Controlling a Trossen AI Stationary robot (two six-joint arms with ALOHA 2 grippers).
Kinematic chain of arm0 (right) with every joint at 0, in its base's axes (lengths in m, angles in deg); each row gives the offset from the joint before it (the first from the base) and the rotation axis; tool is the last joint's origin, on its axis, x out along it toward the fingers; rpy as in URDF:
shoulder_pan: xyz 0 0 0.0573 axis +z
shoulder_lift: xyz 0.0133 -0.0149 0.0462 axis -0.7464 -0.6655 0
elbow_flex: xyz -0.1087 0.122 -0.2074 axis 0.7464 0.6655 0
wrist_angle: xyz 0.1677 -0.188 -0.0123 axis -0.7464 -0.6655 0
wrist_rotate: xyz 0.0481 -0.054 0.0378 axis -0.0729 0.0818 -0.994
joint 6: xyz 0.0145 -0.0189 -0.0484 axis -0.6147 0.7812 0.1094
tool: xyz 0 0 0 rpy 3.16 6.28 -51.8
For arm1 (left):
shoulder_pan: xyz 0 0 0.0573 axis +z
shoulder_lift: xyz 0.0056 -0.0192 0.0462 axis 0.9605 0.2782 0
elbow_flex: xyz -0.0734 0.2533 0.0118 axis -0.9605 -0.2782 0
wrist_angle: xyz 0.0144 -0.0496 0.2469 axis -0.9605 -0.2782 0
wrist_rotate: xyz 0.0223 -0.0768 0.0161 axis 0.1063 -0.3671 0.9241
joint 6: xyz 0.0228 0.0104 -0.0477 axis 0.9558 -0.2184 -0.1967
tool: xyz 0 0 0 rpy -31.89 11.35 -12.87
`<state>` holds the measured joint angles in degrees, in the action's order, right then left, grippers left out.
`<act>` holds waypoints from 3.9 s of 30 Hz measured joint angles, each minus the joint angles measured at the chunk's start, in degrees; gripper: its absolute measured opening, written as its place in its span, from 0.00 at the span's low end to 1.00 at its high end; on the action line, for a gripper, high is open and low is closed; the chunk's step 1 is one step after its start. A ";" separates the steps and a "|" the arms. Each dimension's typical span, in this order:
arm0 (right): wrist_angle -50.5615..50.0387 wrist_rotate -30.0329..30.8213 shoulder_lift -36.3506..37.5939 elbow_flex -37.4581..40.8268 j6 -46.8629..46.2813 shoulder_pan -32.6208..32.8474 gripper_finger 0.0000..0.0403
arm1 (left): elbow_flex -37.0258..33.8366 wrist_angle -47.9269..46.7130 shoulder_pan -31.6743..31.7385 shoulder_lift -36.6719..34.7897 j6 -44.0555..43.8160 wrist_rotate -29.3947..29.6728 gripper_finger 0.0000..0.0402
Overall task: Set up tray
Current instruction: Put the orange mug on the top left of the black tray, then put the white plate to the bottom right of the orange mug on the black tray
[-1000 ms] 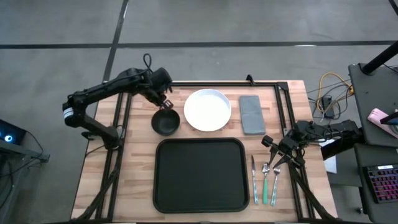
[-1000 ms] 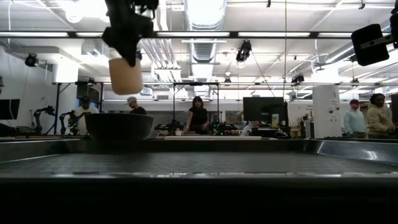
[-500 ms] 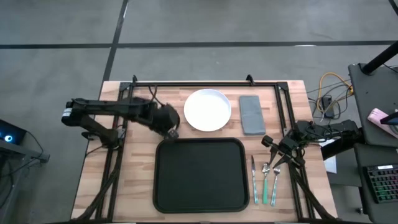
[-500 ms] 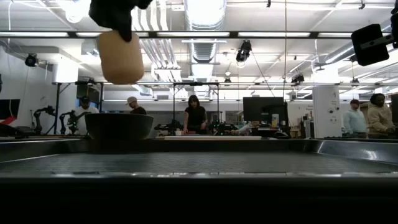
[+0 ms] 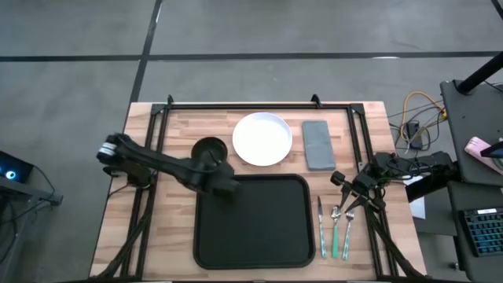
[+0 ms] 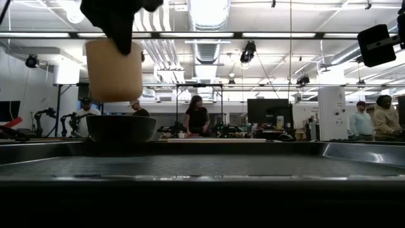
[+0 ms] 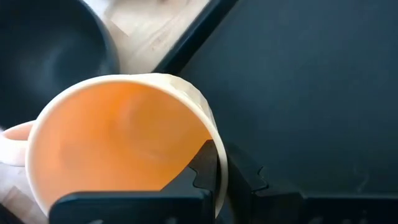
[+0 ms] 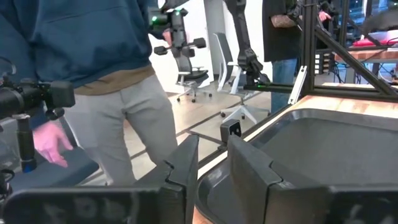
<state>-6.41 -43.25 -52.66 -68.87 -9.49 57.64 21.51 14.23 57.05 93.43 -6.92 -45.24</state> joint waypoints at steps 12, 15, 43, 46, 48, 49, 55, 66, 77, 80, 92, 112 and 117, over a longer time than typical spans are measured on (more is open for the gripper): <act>0.00 -0.04 0.00 0.01 0.00 -0.02 0.18 | -1.83 3.53 -0.09 4.14 -5.85 -1.18 0.00; 0.00 -0.04 -0.01 -0.01 0.00 -0.02 0.19 | -3.54 3.65 -0.37 3.24 -7.34 -1.29 0.00; 0.00 -0.04 -0.01 0.01 0.00 -0.02 0.19 | -15.94 14.89 -1.57 2.78 -11.42 -3.11 0.00; 0.00 -0.04 0.01 -0.01 0.00 -0.02 0.20 | -16.34 15.12 -1.57 2.74 -11.29 -3.06 0.00; -0.01 -0.04 0.01 -0.01 0.00 -0.02 0.20 | -16.39 15.17 -1.57 2.76 -11.27 -3.05 0.00; -0.02 -0.04 0.01 0.01 0.00 -0.02 0.20 | -16.41 15.24 -1.57 2.76 -11.24 -3.04 0.00; 0.00 -0.04 0.00 0.00 0.01 -0.02 0.17 | -16.43 15.35 -1.57 2.81 -11.24 -3.10 0.00; -0.01 -0.04 0.00 -0.01 0.00 -0.01 0.19 | -16.73 15.45 -1.55 2.54 -11.22 -3.95 0.04; 0.00 -0.04 0.01 0.01 0.00 -0.02 0.19 | -16.61 15.47 -1.53 0.64 -7.74 -3.56 0.13; 0.00 -0.04 0.01 0.01 0.00 -0.02 0.18 | -16.61 15.48 -1.53 -0.85 -7.53 -3.10 0.18; -0.02 -0.04 0.00 -0.01 0.01 -0.01 0.19 | -16.61 13.82 -0.95 -10.81 -10.42 3.92 0.31; 0.00 -0.04 0.01 0.00 0.00 -0.01 0.18 | -20.80 11.29 15.04 -18.29 5.69 1.18 0.61; -0.02 -0.04 -0.01 0.01 0.02 0.00 0.20 | -18.94 11.76 20.72 -15.98 14.17 -5.57 0.62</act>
<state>-6.43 -43.29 -52.66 -68.85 -9.47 57.64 2.57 26.00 77.77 77.45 7.24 -50.81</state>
